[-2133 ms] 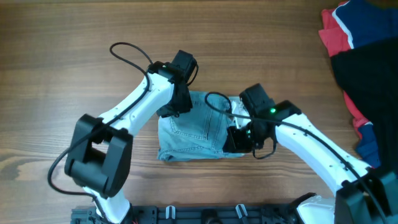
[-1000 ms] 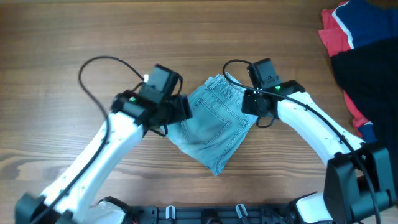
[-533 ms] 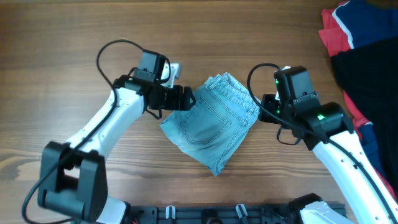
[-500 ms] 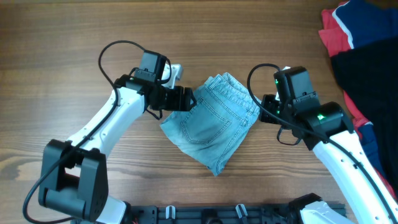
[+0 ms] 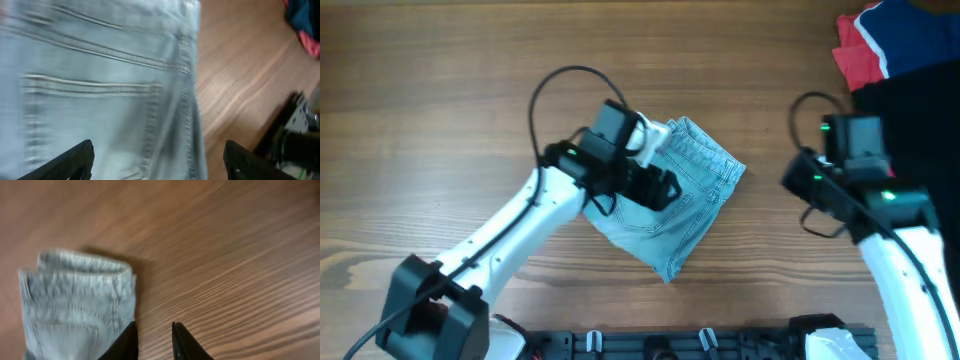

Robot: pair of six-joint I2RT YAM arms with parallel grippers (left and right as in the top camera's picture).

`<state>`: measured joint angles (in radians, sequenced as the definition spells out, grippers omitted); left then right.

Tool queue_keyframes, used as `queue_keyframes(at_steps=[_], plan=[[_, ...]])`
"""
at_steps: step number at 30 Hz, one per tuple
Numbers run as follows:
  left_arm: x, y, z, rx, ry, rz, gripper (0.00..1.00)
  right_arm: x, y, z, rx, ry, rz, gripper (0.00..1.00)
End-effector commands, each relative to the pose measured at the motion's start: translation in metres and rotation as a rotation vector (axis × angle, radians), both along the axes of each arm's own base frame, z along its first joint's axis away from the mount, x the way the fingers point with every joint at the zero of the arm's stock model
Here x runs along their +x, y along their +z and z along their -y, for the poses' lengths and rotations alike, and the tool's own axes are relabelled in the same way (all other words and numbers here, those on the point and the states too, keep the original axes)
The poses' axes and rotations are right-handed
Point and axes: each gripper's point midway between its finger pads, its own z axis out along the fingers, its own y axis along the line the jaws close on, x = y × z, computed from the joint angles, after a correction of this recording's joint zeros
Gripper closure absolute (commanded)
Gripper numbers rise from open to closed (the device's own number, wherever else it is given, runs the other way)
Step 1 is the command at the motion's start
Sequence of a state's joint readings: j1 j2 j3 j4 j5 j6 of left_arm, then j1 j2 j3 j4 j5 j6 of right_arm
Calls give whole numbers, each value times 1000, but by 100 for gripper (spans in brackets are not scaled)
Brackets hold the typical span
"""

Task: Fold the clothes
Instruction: 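Carry the folded shorts left with the left gripper, right arm retracting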

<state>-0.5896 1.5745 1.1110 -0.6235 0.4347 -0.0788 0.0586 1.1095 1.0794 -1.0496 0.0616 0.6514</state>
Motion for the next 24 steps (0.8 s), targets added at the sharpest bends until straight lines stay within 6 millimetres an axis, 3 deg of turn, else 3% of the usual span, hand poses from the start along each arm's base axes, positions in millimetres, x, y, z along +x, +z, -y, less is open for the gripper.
queue_keyframes(at_steps=[1, 6, 11, 15, 17, 21, 24], plan=[[-29, -17, 28, 46, -127, -2, 18, -6, 27, 23, -11, -35, 80, 77], [-72, -36, 74, 50, -293, 12, 27, -16, 18, 29, -13, -50, 21, 77], [-74, -67, 113, 41, -348, 96, 37, -17, 17, 23, 19, -35, 15, 77], [-70, -96, 120, 54, -347, 80, 40, -21, 14, 23, 20, -37, -8, 77], [-63, -102, 124, 47, -337, 101, 40, -22, 14, 23, 20, -37, -9, 77], [-2, -101, 112, 113, -176, 278, 42, -26, 12, 22, 28, -34, -30, 77], [35, -100, 87, 122, -65, 284, 44, -29, 10, 21, 27, -31, -42, 78]])
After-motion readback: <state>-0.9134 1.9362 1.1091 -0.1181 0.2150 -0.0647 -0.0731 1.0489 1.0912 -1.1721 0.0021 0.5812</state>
